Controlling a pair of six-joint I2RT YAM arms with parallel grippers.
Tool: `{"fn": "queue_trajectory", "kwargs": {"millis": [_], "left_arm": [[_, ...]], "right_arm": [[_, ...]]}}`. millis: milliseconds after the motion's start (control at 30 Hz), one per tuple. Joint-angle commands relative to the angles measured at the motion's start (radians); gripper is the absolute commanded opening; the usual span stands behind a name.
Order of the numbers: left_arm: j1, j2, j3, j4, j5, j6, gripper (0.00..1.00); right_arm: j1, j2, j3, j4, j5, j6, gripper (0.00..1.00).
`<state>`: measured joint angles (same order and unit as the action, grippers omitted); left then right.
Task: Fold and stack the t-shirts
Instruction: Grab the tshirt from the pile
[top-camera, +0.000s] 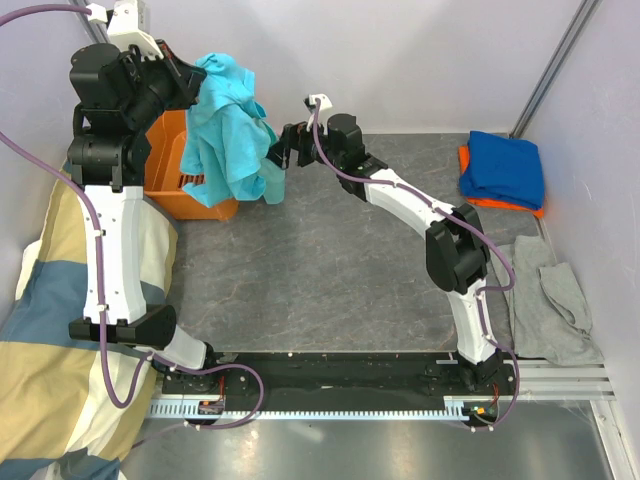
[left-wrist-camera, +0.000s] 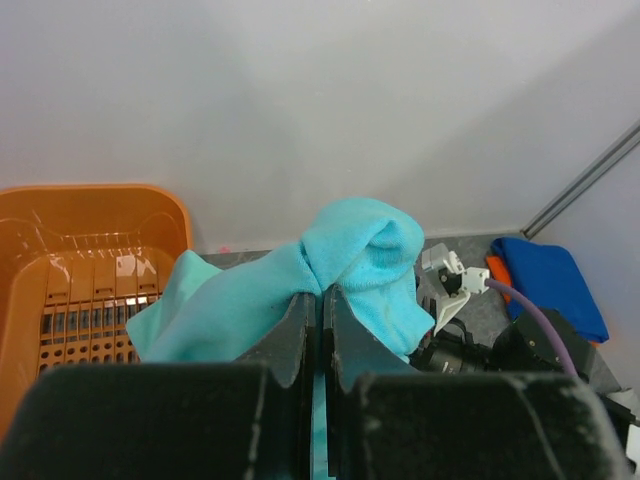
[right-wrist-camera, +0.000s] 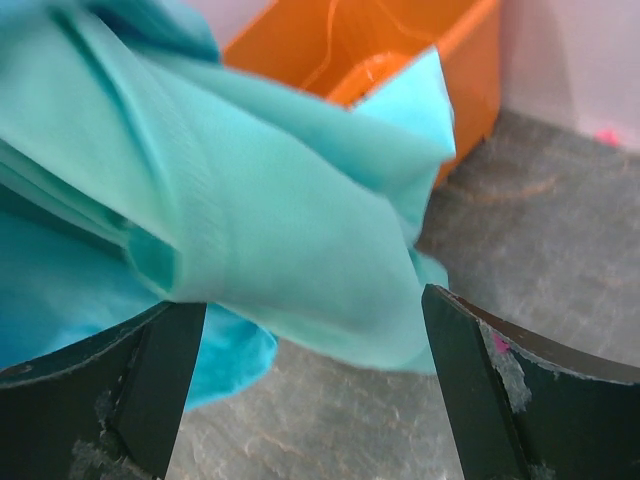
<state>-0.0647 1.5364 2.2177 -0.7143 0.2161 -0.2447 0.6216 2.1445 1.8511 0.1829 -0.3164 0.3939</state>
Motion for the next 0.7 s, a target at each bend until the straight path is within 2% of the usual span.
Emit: {"fn": "queue_trajectory", "kwargs": {"millis": [0, 300, 333, 367, 467, 500, 667], "left_arm": [[0.006, -0.048, -0.003, 0.041, 0.025, 0.021, 0.02], [0.008, -0.055, -0.013, 0.042, 0.037, 0.010, 0.02], [0.009, -0.055, -0.013, 0.041, 0.035, 0.010, 0.02], [0.009, -0.056, -0.015, 0.042, 0.034, 0.010, 0.02], [0.013, -0.056, -0.019, 0.042, 0.029, 0.012, 0.02], [0.014, -0.055, -0.021, 0.042, 0.025, 0.015, 0.02], [0.043, -0.056, -0.058, 0.067, 0.011, 0.018, 0.02]], "right_arm": [[-0.005, 0.054, 0.135, 0.067, -0.042, -0.015, 0.98], [-0.017, 0.242, 0.350, 0.188, -0.243, 0.149, 0.98], [-0.016, 0.253, 0.362, 0.207, -0.254, 0.184, 0.95], [-0.016, 0.271, 0.370, 0.216, -0.265, 0.197, 0.86], [-0.020, 0.279, 0.366, 0.234, -0.280, 0.232, 0.17], [-0.023, 0.275, 0.346, 0.234, -0.276, 0.238, 0.00], [-0.048, 0.198, 0.232, 0.239, -0.256, 0.235, 0.00]]}}
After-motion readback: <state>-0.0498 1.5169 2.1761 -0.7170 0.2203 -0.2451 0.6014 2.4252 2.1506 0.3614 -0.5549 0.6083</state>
